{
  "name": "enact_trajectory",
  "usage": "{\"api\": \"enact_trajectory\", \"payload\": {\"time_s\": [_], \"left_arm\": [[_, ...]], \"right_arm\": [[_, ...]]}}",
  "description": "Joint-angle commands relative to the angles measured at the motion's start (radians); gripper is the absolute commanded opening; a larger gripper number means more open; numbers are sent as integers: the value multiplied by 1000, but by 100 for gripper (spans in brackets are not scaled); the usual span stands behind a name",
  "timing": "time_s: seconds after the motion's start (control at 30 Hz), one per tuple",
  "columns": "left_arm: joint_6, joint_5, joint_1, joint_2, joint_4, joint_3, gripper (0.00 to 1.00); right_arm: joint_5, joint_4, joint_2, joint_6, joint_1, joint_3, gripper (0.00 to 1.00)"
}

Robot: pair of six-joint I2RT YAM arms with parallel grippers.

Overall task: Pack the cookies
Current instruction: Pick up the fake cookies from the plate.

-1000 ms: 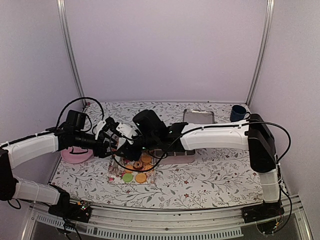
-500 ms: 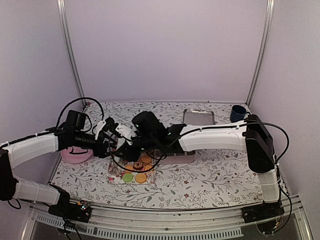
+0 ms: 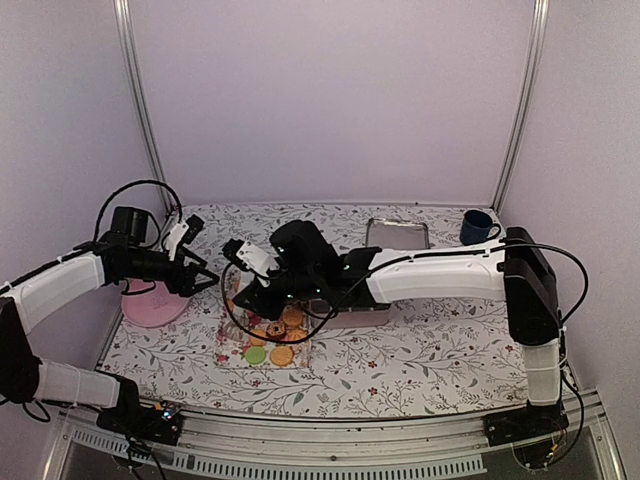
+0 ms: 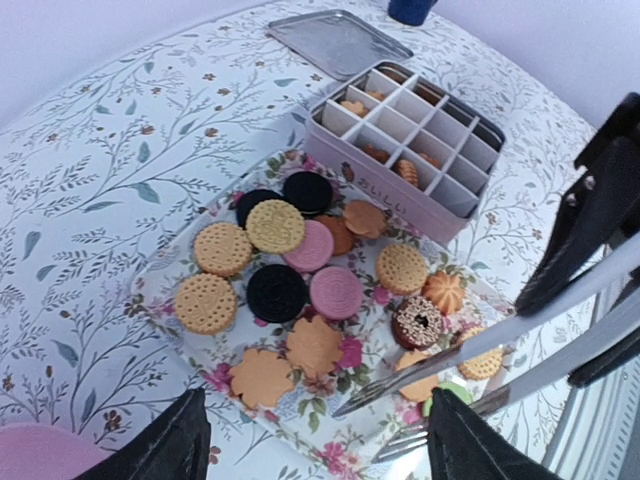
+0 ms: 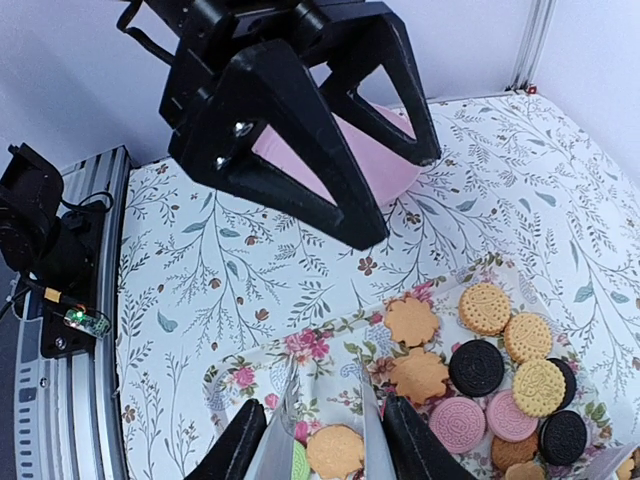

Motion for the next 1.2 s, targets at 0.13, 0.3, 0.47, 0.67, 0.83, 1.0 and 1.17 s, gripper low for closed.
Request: {"api": "enact_trajectory", "payload": {"time_s": [0.13, 0.3, 0.47, 0.67, 0.83, 1.0, 1.17], "left_arm": [[95, 33, 129, 11, -109, 58, 75], [110, 50, 146, 11, -128, 75, 76], [120, 63, 153, 6, -147, 94, 75], [117, 71, 156, 1, -156, 107, 75], [108, 85, 156, -1, -148, 113, 75], [101, 91, 156, 3, -147, 134, 75], [106, 91, 156, 3, -149, 142, 75]], "right_arm": [[78, 8, -122, -47, 5, -63, 39], [80, -10, -125, -51, 5, -86, 39], [81, -14, -108, -58, 4, -89, 39], [79, -28, -99, -50, 5, -98, 40], [75, -51, -113, -49, 4, -100, 44], [71, -67, -122, -42, 4, -105, 45], [61, -75, -127, -21, 4, -126, 44]]}}
